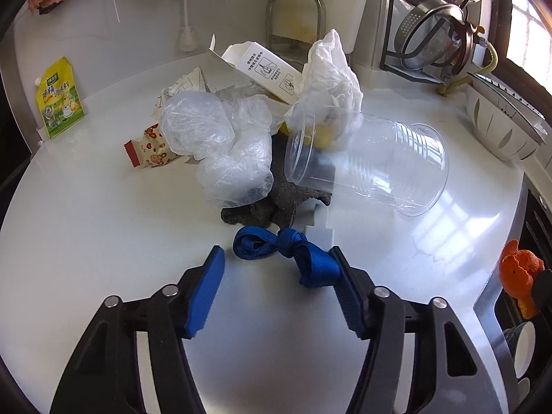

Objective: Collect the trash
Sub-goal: 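Grasp the orange peel with the right gripper while the left gripper grasps the blue cloth, then carry both items over the bin and open both grippers to drop them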

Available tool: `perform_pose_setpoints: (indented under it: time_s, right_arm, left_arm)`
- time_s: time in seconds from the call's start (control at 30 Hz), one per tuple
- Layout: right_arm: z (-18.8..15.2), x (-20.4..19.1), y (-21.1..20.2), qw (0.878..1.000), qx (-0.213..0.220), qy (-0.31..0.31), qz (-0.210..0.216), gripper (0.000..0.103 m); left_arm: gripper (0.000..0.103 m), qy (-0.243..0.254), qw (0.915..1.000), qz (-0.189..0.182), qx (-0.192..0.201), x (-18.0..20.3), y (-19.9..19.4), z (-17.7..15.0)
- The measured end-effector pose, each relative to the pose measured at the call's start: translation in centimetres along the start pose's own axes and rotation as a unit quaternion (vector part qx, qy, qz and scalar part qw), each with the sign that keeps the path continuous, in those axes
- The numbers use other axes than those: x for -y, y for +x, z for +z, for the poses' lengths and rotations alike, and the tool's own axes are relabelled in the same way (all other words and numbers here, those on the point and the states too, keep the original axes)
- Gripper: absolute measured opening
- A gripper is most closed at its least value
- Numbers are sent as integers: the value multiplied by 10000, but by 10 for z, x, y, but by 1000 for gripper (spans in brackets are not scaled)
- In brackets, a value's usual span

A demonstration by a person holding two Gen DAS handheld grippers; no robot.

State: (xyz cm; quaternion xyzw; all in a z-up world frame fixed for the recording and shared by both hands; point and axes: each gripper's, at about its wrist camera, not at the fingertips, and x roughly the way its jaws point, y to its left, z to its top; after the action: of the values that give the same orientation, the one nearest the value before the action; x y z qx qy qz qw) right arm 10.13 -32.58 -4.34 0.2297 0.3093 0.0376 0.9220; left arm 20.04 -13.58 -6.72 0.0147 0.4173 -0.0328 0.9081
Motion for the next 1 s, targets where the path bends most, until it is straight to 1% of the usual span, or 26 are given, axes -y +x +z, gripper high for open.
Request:
perform_pose_setpoints:
  time_s: [0.03,0.07,0.1,0.13,0.27,0.43,0.5,0.6,0.73,0.87,1.0]
  right_arm:
    - [0,0,1,10000,-14,-7,-2,11]
    - [-1,0,1,10000,-32,-13,-5,11]
    - [-1,0,2,10000,-51,-19,-7,11]
    - [-1,0,2,10000,-58,-25,-14,11]
    - [-4,-4,2,9999,-44,-111,-49,11]
    - [-12,-11,-3,9994,-166,-297,-16,11]
    - [-17,-12,-11,9993,-200,-310,7,11]
    - [-26,-14,-29,9992,-203,-317,-93,11]
    - [-48,-24,-53,9988,-241,-395,-142,11]
    - [-77,-35,-74,9988,-316,-371,-80,11]
    - [-103,-49,-92,9983,-312,-473,-123,11]
  left_arm:
    - [47,1,10000,5,13,0,-1,0]
    - [36,11,10000,-3,17,0,-2,0]
    - [21,15,10000,-44,10,-1,-3,-1]
    - [15,5,10000,-80,-3,-2,-5,-1]
    - [13,-48,9999,-148,67,-11,-17,-5]
    - [13,179,9995,-165,182,-23,-47,-14]
    - [13,275,9991,-171,258,-30,-63,-20]
    - [13,444,9983,-176,342,-38,-86,-33]
    - [13,524,9975,-283,388,-54,-115,-55]
    - [13,549,9971,-384,359,-67,-137,-79]
    - [13,636,9963,-305,499,-76,-156,-104]
